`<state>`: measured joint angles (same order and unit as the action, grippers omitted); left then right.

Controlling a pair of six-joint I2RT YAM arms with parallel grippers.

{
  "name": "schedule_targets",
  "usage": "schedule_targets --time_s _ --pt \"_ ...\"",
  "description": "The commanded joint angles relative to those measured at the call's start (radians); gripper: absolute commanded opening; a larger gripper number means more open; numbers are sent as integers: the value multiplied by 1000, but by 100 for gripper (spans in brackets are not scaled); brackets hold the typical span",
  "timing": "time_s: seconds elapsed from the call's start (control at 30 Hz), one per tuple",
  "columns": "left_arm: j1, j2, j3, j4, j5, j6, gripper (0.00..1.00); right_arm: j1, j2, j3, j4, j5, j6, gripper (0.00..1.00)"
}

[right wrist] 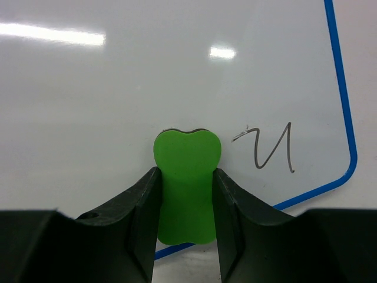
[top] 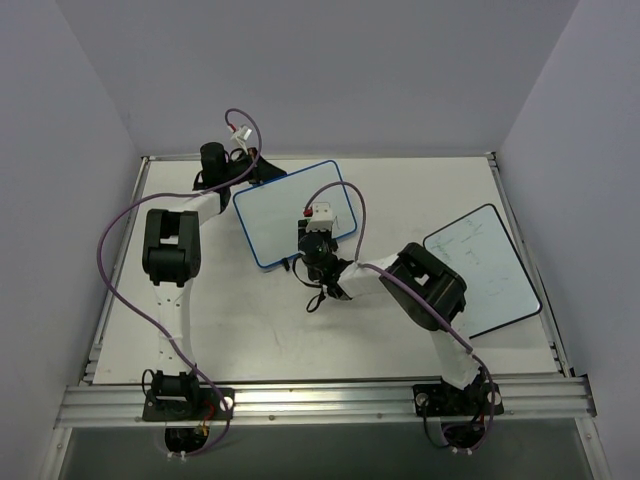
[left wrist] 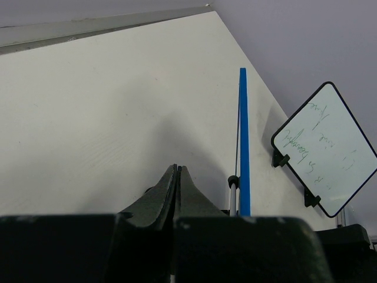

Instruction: Erase the whiteboard

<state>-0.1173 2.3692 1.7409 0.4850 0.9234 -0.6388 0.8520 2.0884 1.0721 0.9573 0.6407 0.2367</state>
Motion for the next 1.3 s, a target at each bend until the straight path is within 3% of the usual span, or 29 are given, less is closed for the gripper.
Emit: schedule_targets --time_s 0.0,0.6,1.27 --pt "-28 -48 20 -37 74 36 2 -53 19 -12 -144 59 -8 3" --pt "-30 -56 14 -39 71 39 2 81 90 186 -204 -161 -122 3" --pt "-33 -53 17 -42 68 41 2 -119 30 42 -223 -96 -17 2"
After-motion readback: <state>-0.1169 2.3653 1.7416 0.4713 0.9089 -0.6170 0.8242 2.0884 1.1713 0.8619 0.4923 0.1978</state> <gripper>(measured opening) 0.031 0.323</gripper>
